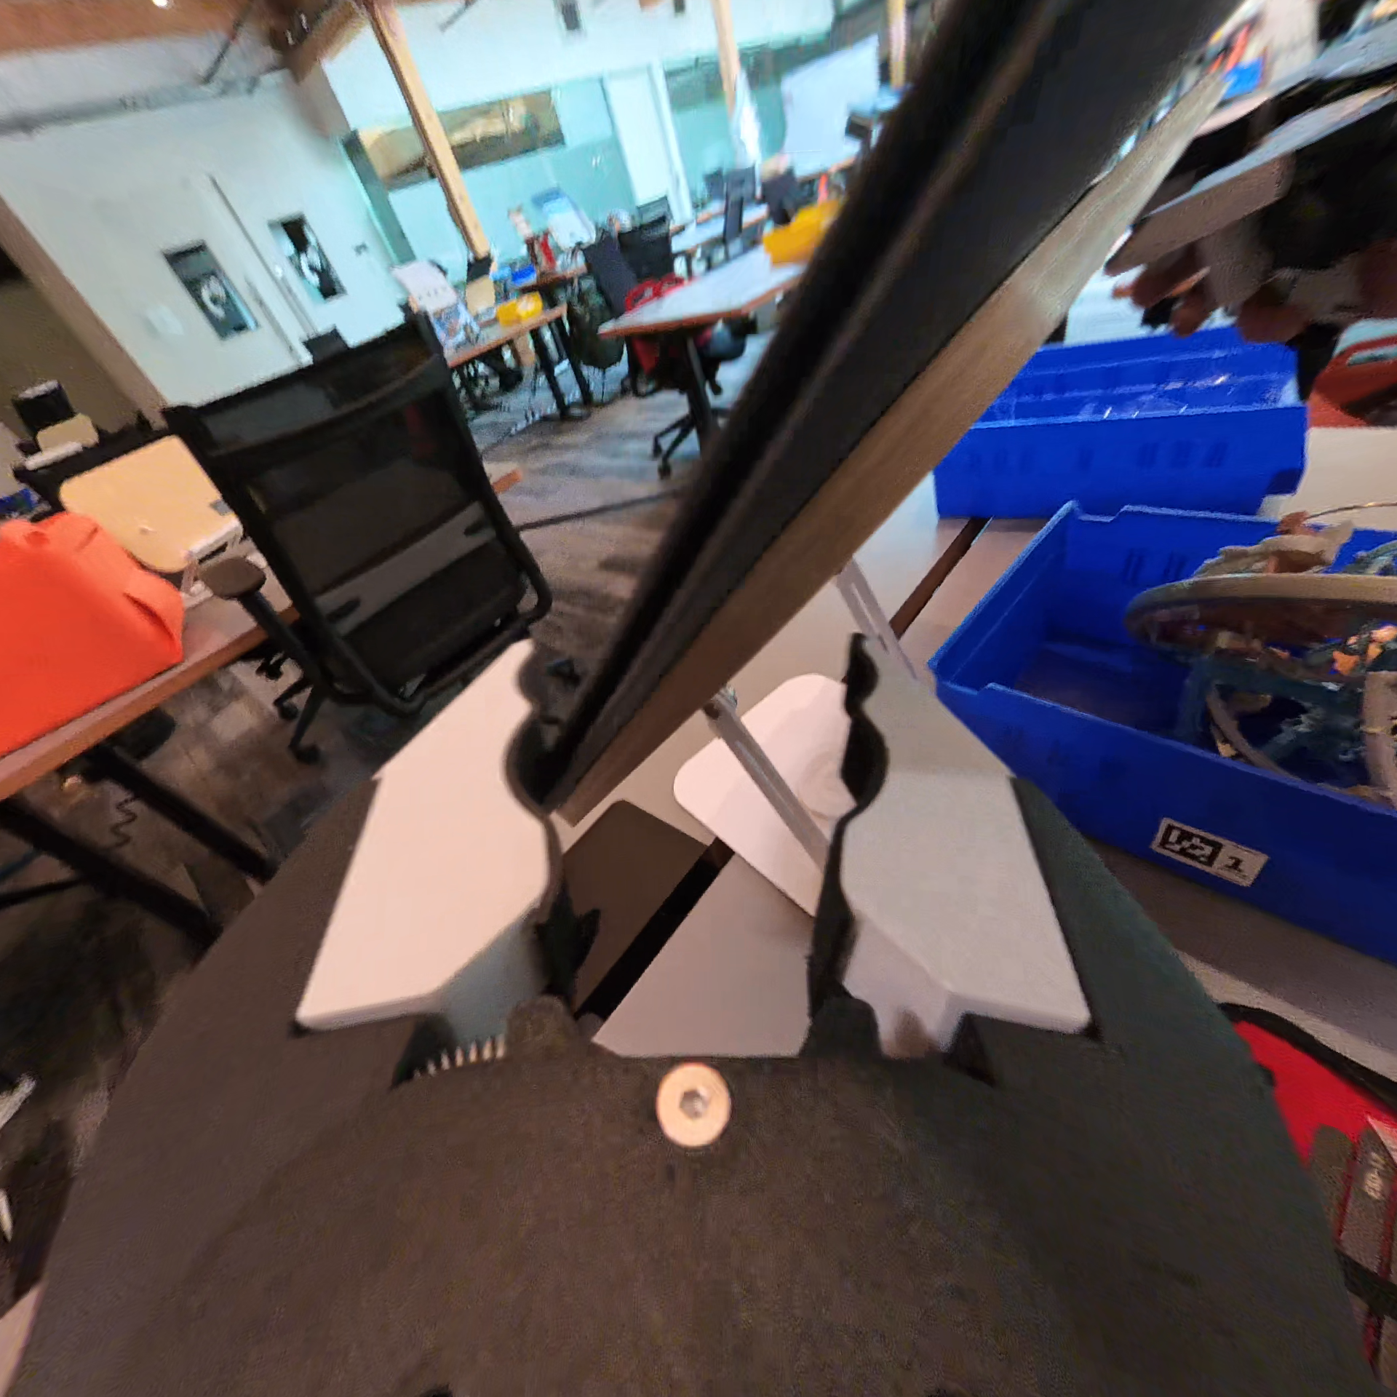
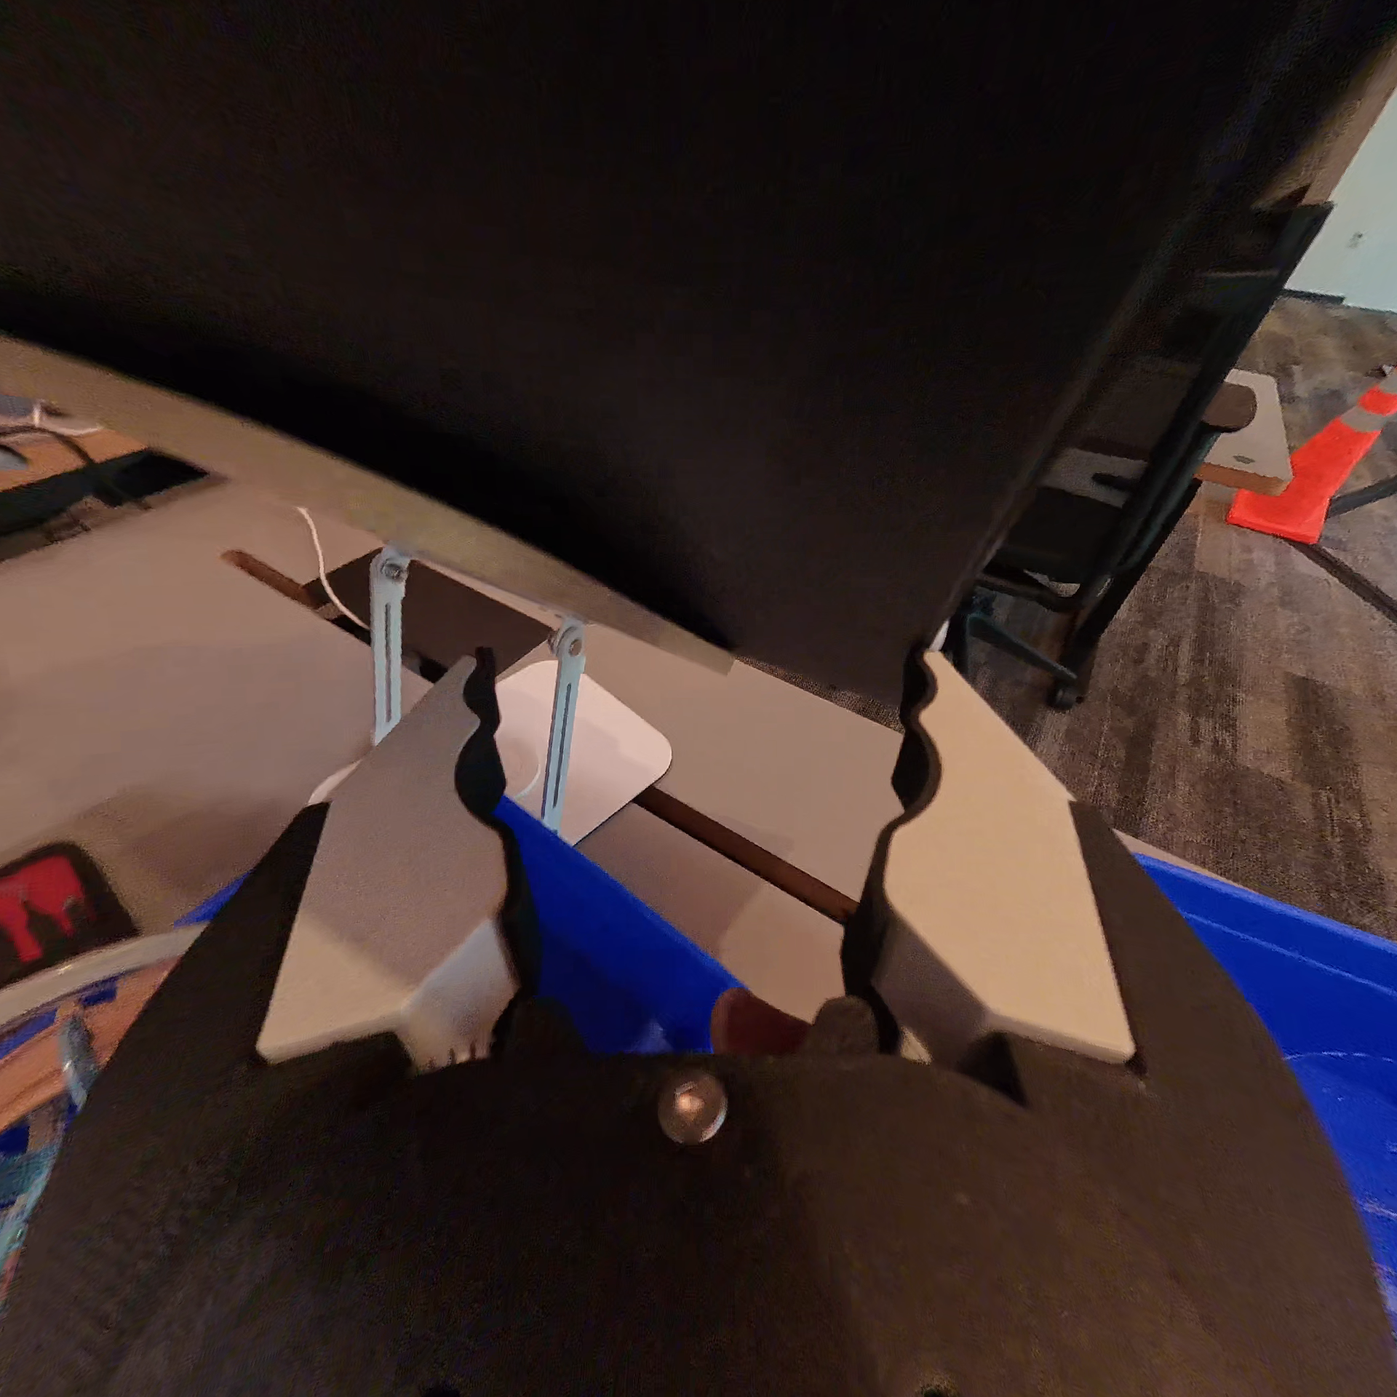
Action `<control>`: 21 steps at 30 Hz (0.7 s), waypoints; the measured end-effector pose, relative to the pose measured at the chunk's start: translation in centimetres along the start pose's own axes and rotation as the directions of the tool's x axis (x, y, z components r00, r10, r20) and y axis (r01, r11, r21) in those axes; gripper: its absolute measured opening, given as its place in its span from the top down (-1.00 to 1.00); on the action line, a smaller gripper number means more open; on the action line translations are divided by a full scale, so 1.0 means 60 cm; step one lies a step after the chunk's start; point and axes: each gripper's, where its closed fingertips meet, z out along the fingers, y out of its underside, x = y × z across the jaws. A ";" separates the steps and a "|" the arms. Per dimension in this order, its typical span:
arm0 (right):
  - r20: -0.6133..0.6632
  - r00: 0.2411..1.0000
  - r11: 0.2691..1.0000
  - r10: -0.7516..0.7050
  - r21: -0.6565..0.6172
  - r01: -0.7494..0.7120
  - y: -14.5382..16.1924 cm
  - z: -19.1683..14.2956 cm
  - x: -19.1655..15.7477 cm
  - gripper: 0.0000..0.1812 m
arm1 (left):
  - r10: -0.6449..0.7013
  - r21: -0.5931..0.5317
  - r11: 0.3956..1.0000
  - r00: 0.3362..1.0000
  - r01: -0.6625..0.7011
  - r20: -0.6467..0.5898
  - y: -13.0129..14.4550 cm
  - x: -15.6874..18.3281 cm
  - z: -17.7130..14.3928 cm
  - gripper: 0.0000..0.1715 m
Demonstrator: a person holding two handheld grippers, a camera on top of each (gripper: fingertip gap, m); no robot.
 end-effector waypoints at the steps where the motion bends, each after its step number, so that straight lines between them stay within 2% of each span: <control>1: -0.001 1.000 1.000 0.022 0.003 -0.022 -0.003 0.006 0.010 -0.10 | 0.025 0.017 1.000 1.000 -0.025 0.005 -0.003 0.004 -0.007 0.32; 2: 0.028 0.999 0.999 0.036 0.008 -0.036 -0.006 0.013 0.011 -0.08 | 0.060 0.016 0.998 0.998 -0.060 0.026 -0.003 0.006 -0.013 0.54; 3: 0.090 0.995 0.999 0.039 0.007 -0.040 -0.006 0.022 0.000 0.31 | 0.081 0.028 0.996 0.997 -0.081 0.005 -0.008 0.021 -0.015 0.61; 5: 0.125 0.992 1.000 -0.010 -0.021 0.013 0.001 0.048 -0.020 0.42 | 0.149 0.025 0.989 0.988 -0.148 -0.035 -0.017 0.058 -0.014 0.70; 7: 0.131 0.988 0.992 -0.078 -0.089 0.090 0.023 0.083 -0.039 0.40 | 0.186 0.008 0.983 0.981 -0.186 -0.048 -0.025 0.087 -0.011 0.76; 9: 0.177 0.983 0.985 -0.049 -0.153 0.076 0.043 0.107 -0.059 0.31 | 0.210 -0.012 0.977 0.977 -0.211 -0.038 -0.031 0.111 -0.008 0.79; 10: 0.179 0.983 0.979 -0.037 -0.193 0.072 0.055 0.112 -0.058 0.32 | 0.197 -0.024 0.980 0.980 -0.198 -0.035 -0.034 0.123 -0.006 0.79; 12: 0.182 0.983 0.979 -0.027 -0.193 0.063 0.061 0.106 -0.051 0.37 | 0.174 -0.045 0.984 0.984 -0.175 -0.028 -0.040 0.149 -0.001 0.72; 16: 0.214 0.976 0.976 -0.026 -0.206 0.072 0.070 0.060 -0.056 0.51 | 0.156 -0.108 0.981 0.987 -0.158 -0.030 -0.054 0.204 0.015 0.62; 21: 0.222 0.971 0.971 -0.091 -0.195 0.136 0.068 -0.004 -0.071 0.52 | 0.137 -0.209 0.967 0.989 -0.148 -0.063 -0.074 0.288 0.056 0.33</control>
